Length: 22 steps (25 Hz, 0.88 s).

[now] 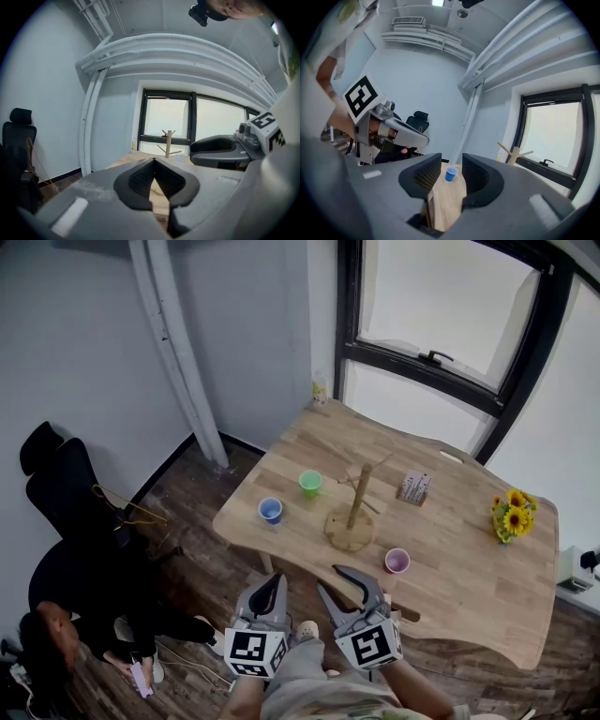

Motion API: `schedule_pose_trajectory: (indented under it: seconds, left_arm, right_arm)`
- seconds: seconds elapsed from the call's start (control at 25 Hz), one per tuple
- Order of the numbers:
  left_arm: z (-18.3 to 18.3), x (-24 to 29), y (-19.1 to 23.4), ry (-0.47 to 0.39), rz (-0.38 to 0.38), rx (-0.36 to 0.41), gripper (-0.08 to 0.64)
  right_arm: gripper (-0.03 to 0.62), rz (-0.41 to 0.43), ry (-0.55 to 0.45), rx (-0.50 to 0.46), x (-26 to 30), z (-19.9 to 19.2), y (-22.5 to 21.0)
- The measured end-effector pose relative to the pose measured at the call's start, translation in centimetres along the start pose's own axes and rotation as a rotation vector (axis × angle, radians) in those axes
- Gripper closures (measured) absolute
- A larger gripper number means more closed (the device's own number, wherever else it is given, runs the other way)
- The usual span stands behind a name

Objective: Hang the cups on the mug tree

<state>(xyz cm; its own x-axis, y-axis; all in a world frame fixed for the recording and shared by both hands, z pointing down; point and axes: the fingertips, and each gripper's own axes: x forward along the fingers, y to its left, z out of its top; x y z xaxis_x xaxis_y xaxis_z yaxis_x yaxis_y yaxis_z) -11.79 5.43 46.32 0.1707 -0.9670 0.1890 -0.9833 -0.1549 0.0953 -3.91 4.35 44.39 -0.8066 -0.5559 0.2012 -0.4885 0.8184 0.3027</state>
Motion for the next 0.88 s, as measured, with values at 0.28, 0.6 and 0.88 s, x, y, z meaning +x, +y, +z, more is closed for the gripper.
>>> schedule_pose_trajectory:
  seconds: [0.28,0.6,0.88]
  left_arm:
    - [0.5,3.2,4.8,0.008,0.017,-0.011,0.555]
    - [0.8,5.9,10.1,0.005,0.037,-0.040,0.555]
    - [0.6,7.2,13.7,0.018,0.059,-0.043,0.555]
  right_arm:
    - [0.460,0.018,0.019,-0.036,6.0,0.1,-1.1]
    - [0.460,0.037,0.077,-0.053,12.8,-1.5,-1.2]
    - [0.460,0.077,0.133,-0.061,18.4,-3.3,-0.6]
